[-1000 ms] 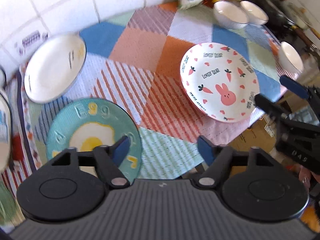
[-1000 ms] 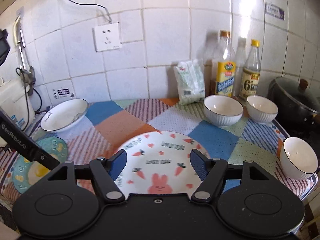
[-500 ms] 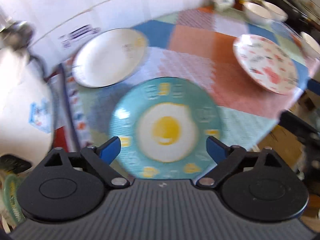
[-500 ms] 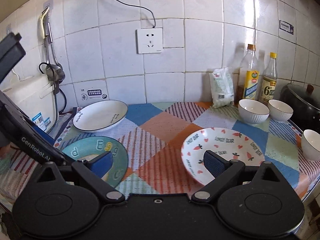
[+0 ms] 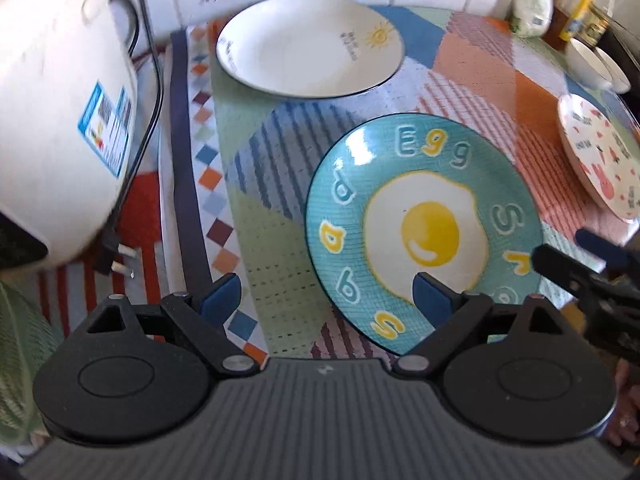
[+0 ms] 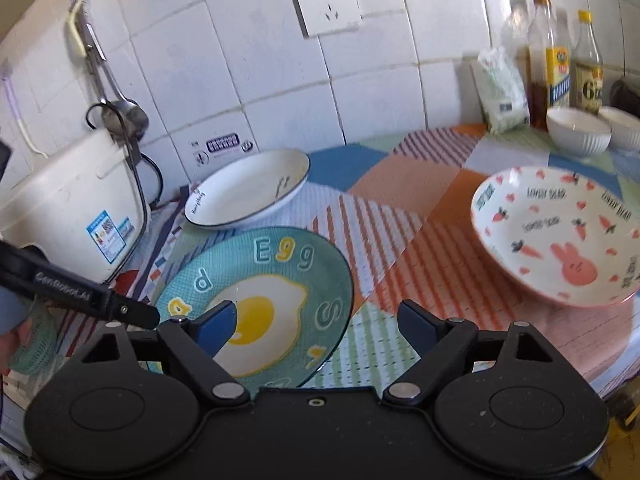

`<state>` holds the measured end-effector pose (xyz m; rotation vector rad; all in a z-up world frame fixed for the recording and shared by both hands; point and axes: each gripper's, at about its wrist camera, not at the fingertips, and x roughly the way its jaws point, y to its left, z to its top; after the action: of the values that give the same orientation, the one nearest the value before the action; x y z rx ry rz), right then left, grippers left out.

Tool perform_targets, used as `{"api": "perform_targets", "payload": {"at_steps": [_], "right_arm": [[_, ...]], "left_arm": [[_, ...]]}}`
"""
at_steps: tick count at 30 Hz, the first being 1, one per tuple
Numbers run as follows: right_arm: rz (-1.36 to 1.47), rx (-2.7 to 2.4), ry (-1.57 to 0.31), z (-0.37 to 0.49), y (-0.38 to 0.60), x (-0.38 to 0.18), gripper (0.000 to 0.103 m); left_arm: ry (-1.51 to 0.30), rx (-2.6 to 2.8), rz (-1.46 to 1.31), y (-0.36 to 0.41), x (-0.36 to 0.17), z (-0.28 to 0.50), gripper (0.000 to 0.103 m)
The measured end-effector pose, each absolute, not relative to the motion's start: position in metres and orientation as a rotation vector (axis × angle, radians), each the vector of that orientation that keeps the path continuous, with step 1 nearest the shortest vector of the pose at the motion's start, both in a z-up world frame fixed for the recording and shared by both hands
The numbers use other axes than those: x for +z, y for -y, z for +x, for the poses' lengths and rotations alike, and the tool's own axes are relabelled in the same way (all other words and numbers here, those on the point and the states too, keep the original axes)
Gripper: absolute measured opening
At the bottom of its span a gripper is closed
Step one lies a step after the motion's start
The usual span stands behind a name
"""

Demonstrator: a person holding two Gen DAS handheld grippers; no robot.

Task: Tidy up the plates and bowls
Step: 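Move the left gripper to the teal egg plate and grasp its rim, then lift the teal egg plate with the left gripper over the bunny plate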

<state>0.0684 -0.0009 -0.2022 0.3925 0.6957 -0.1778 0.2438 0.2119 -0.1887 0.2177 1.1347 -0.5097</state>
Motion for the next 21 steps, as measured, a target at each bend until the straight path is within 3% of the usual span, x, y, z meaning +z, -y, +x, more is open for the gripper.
{"api": "perform_targets", "payload": {"at_steps": [5,8,9,12,15,17,18,21], "right_arm": [[0.544,-0.229,-0.785,0.089,0.009,-0.218,0.08],[0.573,-0.228,-0.811,0.092,0.012,-0.225,0.069],[0.595,-0.228,-0.817,0.092,0.013,-0.227,0.06],[0.698,-0.209,-0.821,0.091,0.02,-0.236,0.049],[0.749,-0.208,-0.816,0.089,0.025,-0.239,0.041],[0.708,-0.203,-0.838,0.091,0.023,-0.238,0.031],[0.691,-0.195,-0.856,0.093,0.022,-0.238,0.019],[0.676,-0.178,-0.857,0.093,0.023,-0.238,0.018]], "left_arm": [[-1.111,-0.503,0.218,-0.207,-0.202,0.251,0.093],[-1.141,-0.522,0.237,-0.202,-0.21,0.26,0.089],[-1.149,-0.539,0.24,-0.201,-0.212,0.262,0.088],[-1.172,-0.572,0.272,-0.197,-0.219,0.265,0.062],[-1.185,-0.589,0.258,-0.197,-0.225,0.267,0.054],[-1.206,-0.622,0.234,-0.197,-0.225,0.268,0.04],[-1.21,-0.642,0.231,-0.196,-0.225,0.268,0.036],[-1.218,-0.655,0.217,-0.196,-0.226,0.268,0.034]]}}
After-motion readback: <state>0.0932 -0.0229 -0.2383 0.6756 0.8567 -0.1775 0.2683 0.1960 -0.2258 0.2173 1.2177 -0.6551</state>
